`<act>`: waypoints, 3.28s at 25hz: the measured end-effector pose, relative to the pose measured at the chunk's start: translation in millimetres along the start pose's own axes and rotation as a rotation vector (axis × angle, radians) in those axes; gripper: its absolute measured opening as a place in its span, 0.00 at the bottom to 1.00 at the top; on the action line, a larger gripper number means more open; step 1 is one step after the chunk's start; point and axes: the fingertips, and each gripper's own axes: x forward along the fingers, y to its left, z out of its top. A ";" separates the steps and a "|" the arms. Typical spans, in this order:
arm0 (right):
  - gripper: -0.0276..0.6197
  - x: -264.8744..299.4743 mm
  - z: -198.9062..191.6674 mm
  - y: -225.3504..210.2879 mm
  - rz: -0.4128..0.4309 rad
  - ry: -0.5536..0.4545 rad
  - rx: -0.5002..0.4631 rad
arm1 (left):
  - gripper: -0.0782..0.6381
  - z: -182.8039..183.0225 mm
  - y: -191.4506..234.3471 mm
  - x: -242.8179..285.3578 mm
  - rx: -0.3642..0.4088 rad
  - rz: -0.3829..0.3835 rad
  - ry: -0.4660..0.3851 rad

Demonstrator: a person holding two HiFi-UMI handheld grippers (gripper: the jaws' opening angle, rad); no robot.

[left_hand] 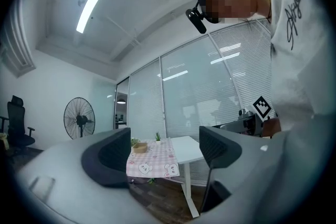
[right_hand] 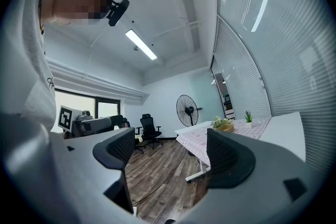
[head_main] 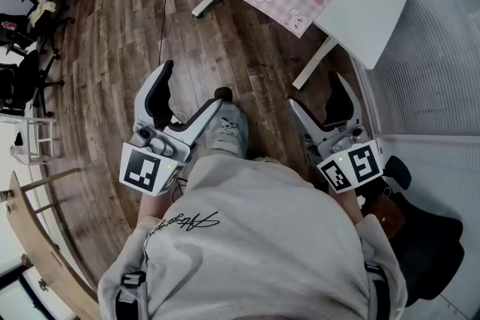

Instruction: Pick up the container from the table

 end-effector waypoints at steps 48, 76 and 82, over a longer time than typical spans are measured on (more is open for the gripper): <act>0.68 289.8 37.6 -175.2 -0.334 -0.058 -0.047 | 0.66 -47.9 268.5 296.7 -0.012 -0.346 -0.070; 0.69 344.2 9.3 -280.7 -0.358 0.071 -0.064 | 0.66 -116.2 275.7 430.9 0.008 -0.475 0.040; 0.69 360.8 -11.3 -309.1 -0.332 0.126 -0.070 | 0.66 -139.6 272.3 463.3 0.008 -0.500 0.079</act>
